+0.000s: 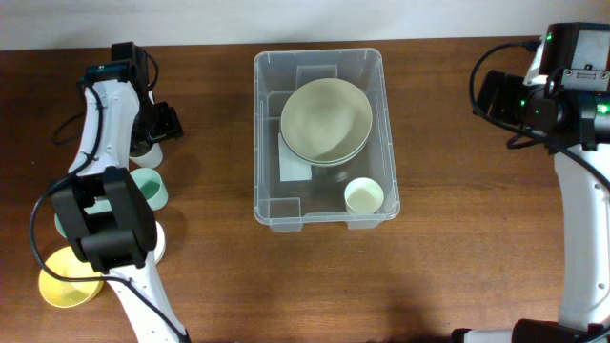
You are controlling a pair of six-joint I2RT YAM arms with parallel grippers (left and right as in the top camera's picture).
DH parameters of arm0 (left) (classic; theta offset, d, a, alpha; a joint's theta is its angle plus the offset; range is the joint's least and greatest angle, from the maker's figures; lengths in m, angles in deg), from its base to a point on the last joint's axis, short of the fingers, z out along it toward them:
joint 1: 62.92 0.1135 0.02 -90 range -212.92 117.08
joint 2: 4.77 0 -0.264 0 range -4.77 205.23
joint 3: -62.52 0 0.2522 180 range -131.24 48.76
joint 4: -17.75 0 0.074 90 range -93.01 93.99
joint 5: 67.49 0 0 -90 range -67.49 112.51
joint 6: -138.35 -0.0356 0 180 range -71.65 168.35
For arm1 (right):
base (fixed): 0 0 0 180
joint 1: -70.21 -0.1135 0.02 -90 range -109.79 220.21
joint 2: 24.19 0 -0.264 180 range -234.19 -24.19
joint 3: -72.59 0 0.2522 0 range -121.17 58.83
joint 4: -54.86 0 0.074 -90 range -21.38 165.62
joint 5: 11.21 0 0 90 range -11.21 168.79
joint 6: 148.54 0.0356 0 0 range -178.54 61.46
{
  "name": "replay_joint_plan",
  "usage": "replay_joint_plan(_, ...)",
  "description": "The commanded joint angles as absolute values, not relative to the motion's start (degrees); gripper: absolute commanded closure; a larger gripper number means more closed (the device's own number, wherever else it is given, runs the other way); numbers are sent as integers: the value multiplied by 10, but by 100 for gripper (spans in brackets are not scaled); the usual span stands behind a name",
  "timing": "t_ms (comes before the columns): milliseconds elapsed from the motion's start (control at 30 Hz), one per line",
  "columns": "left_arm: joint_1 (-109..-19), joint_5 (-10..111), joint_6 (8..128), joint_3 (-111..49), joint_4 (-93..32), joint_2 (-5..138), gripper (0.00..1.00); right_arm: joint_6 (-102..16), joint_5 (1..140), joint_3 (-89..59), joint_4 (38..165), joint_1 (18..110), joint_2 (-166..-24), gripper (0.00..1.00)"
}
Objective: Pack container
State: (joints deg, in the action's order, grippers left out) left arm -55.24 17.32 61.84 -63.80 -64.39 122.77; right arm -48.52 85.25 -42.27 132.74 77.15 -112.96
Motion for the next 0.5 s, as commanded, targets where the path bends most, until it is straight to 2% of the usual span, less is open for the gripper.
replay_joint_plan(0,-548,171,606,-627,-629,1219,25,-493,861,-427,1328,774,-1132,1)
replay_joint_plan(133,-548,171,603,-605,-607,1219,26,-493,862,-427,1330,774,-1132,1)
replay_joint_plan(167,-548,171,603,-599,-602,1219,30,-493,862,-427,1331,774,-1132,1)
replay_joint_plan(200,-548,171,603,-594,-597,1219,36,-493,862,-427,1331,774,-1132,1)
replay_joint_plan(267,-548,171,603,-592,-593,1219,70,-493,862,-427,1332,774,-1132,1)
replay_joint_plan(367,-549,171,603,-592,-582,1218,90,-493,862,-427,1332,774,-1132,1)
replay_joint_plan(467,-550,171,602,-601,-567,1218,100,-493,862,-427,1332,774,-1132,1)
